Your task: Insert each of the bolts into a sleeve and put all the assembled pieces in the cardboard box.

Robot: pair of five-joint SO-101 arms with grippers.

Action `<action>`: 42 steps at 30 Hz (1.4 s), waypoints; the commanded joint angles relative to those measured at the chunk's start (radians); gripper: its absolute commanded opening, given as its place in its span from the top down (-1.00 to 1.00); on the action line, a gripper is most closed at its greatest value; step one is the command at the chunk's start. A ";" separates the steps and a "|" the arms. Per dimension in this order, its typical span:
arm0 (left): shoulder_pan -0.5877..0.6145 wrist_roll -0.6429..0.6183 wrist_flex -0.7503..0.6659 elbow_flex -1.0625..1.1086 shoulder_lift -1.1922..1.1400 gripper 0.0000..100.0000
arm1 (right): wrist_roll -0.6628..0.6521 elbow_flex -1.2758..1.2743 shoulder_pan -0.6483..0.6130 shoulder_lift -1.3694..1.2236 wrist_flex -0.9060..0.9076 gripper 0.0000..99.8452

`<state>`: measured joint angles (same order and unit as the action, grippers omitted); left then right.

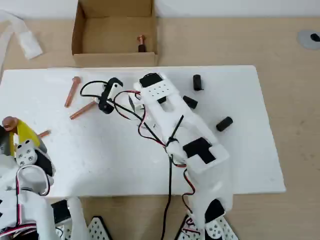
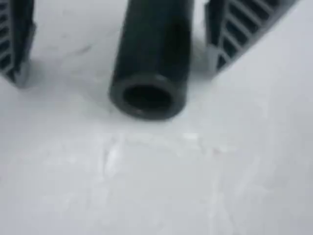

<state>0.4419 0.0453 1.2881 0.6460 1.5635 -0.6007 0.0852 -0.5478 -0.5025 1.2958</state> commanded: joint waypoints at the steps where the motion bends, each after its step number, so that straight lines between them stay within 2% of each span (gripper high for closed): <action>1: 0.017 0.003 0.002 -0.052 0.005 0.98 | 0.005 0.021 -0.010 -0.036 -0.012 0.55; 8: 0.018 0.003 0.002 -0.057 0.005 0.98 | 0.003 0.016 -0.007 -0.036 -0.002 0.98; 15: 0.018 0.003 0.002 -0.057 0.005 0.98 | 0.011 0.024 -0.004 -0.030 0.031 0.98; 18: 0.018 0.005 0.002 -0.057 0.005 0.98 | 0.086 0.090 0.022 -0.028 0.043 0.98; 21: 0.026 0.005 -0.006 -0.058 0.005 0.99 | 0.157 0.232 0.065 0.012 0.126 0.98; 27: 0.153 0.000 -0.044 -0.054 0.005 0.99 | 0.250 0.526 0.102 0.194 0.364 0.98; 31: 0.141 0.000 -0.057 -0.049 0.004 0.99 | 0.313 0.638 0.102 0.337 0.493 0.98; 38: 0.048 0.002 -0.069 -0.044 -0.002 0.99 | 0.399 0.530 0.096 0.737 0.489 0.98; 42: -0.002 0.000 -0.167 0.025 -0.002 0.99 | 0.503 0.390 0.082 0.957 0.488 0.98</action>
<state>0.4787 0.0453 1.1991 0.6536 1.5635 -0.1649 0.5547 -0.4649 0.2739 1.7683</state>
